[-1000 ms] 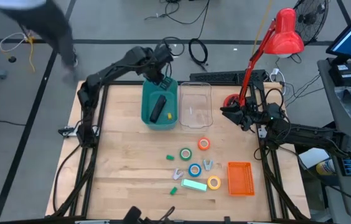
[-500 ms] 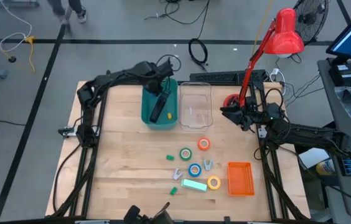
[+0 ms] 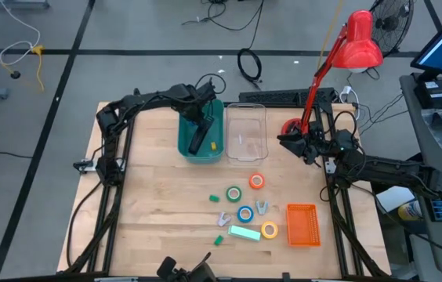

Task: Pick and place Stapler, Stapler remover, tape
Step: Put the small blue stapler into the green bin, then put the top small green stapler into the green bin

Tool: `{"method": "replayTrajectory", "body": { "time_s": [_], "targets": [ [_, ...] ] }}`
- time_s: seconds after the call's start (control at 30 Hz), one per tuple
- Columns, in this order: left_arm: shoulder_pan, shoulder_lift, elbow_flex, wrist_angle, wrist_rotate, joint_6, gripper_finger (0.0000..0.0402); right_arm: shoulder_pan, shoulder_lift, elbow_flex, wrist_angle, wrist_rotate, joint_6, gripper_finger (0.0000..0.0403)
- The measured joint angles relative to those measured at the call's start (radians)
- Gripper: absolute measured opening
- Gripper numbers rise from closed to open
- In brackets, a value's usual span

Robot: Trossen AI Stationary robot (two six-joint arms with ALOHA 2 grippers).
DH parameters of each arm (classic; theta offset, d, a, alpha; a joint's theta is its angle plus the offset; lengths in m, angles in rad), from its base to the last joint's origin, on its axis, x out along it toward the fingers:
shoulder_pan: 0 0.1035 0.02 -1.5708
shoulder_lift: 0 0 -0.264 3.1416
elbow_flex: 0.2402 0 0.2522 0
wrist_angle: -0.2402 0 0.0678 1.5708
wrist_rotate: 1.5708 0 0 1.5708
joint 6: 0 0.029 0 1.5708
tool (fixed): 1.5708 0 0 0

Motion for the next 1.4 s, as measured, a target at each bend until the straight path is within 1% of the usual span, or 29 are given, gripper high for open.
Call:
{"method": "replayTrajectory", "body": {
  "time_s": [0.33,0.7,0.93,1.17,1.3,1.4],
  "targets": [
    [0.008,0.006,-0.014,0.081,-0.008,0.01,0.0069,0.0,0.0,0.0,0.0,0.0,0.0,0.0171],
    [0.009,0.008,-0.014,0.092,-0.009,0.033,0.0069,0.0,0.0,0.0,0.004,0.0,0.0,0.0171],
    [0.009,0.008,-0.014,0.092,-0.012,0.046,0.0102,0.0,0.0,0.0,0.004,0.0,0.0,0.0171],
    [0.008,0.008,-0.014,0.092,-0.011,0.089,0.0108,0.0,0.0,0.0,0.004,0.0,0.0,0.0171],
    [0.008,0.008,-0.014,0.092,-0.01,0.089,0.011,0.0,0.0,0.0,0.004,0.0,0.0,0.0171],
    [0.015,-0.003,0.002,0.076,0.028,0.106,0.011,0.0,0.0,0.0,0.004,0.0,0.0,0.0171]
  ]
}}
